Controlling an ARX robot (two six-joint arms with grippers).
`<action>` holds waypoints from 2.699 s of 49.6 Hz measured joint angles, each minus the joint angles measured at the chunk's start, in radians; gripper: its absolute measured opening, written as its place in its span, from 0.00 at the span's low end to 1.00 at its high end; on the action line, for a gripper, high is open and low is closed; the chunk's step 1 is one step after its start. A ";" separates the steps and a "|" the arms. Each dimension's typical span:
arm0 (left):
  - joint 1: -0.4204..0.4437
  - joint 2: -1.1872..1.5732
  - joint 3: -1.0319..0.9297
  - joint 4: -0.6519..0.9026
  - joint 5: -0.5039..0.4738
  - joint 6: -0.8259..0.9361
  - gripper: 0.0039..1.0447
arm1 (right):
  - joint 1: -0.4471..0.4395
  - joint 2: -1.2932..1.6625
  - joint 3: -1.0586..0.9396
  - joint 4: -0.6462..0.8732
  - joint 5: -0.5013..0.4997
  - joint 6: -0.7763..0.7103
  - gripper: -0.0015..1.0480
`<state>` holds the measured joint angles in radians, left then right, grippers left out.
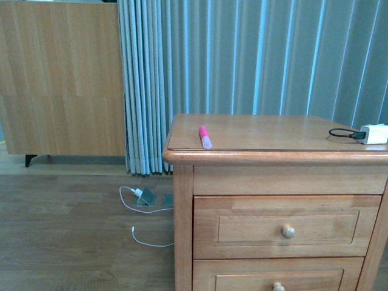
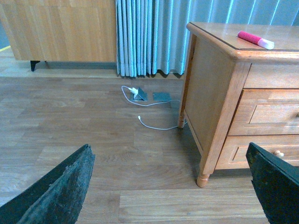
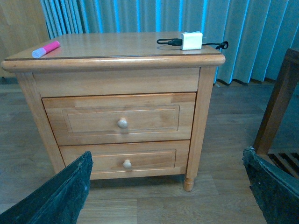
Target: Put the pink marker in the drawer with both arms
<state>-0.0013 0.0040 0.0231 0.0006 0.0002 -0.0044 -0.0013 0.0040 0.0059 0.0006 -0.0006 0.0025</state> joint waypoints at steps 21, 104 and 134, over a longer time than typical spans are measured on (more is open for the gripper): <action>0.000 0.000 0.000 0.000 0.000 0.000 0.94 | 0.000 0.000 0.000 0.000 0.000 0.000 0.92; 0.000 0.000 0.000 0.000 0.000 0.000 0.94 | 0.147 1.978 0.826 0.763 0.037 0.081 0.92; 0.000 0.000 0.000 0.000 0.000 0.000 0.94 | 0.164 2.318 1.181 0.743 0.058 0.050 0.92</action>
<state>-0.0013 0.0040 0.0231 0.0006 0.0002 -0.0044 0.1627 2.3222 1.1866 0.7441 0.0574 0.0528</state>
